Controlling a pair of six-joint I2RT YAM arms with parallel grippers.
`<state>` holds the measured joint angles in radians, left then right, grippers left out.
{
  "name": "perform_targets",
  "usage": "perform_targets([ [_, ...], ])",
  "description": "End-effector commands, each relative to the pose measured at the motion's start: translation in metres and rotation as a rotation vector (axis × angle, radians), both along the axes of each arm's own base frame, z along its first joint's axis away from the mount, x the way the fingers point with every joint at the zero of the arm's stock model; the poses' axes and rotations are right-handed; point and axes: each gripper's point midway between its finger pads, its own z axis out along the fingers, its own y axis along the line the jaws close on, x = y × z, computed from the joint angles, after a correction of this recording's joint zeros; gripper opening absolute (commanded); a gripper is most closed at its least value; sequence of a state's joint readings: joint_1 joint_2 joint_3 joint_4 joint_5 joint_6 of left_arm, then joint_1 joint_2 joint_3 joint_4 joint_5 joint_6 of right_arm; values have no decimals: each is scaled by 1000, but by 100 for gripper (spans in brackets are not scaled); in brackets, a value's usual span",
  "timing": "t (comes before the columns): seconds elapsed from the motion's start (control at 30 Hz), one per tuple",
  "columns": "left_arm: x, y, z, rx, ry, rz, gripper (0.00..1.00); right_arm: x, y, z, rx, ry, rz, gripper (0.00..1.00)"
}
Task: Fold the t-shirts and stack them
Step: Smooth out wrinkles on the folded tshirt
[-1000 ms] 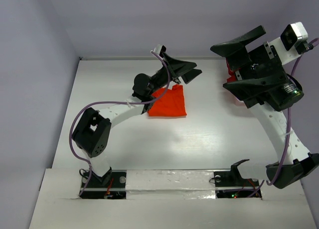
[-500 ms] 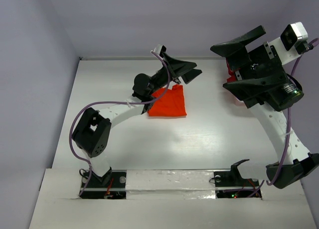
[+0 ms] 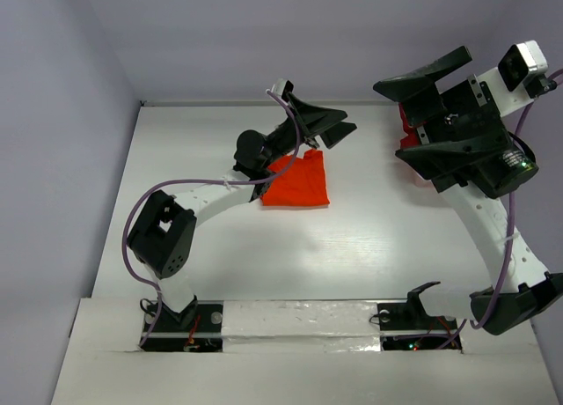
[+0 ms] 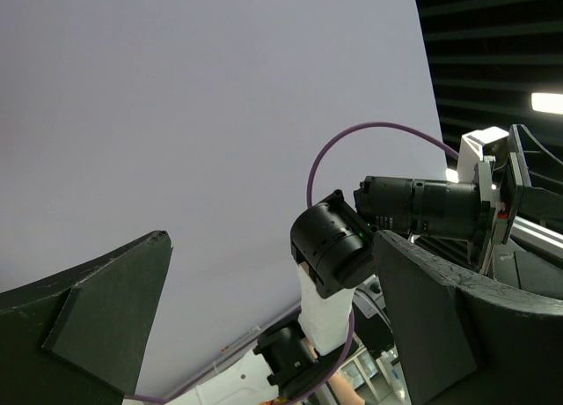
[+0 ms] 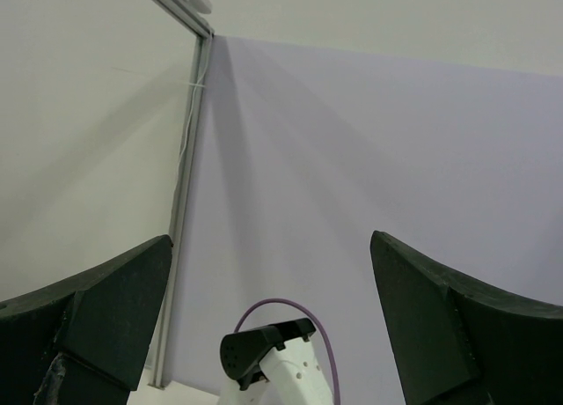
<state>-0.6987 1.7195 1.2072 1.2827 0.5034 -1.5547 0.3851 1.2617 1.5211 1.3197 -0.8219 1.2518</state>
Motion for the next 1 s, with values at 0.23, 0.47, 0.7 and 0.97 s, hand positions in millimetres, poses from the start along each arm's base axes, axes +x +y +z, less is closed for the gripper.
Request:
perform_targets([
  [0.23, -61, 48, 78, -306, -370, -14, 99, -11, -8, 6, 39, -43, -19, 100],
  [0.47, -61, 48, 77, -307, -370, -15, 99, -13, -9, 6, 42, -46, -21, 100],
  [0.7, -61, 48, 77, -307, -370, -15, 99, -11, -8, 5, 41, -40, -22, 100],
  [0.97, -61, 48, 77, -306, -371, -16, 99, -12, -9, 5, 44, -44, -24, 100],
])
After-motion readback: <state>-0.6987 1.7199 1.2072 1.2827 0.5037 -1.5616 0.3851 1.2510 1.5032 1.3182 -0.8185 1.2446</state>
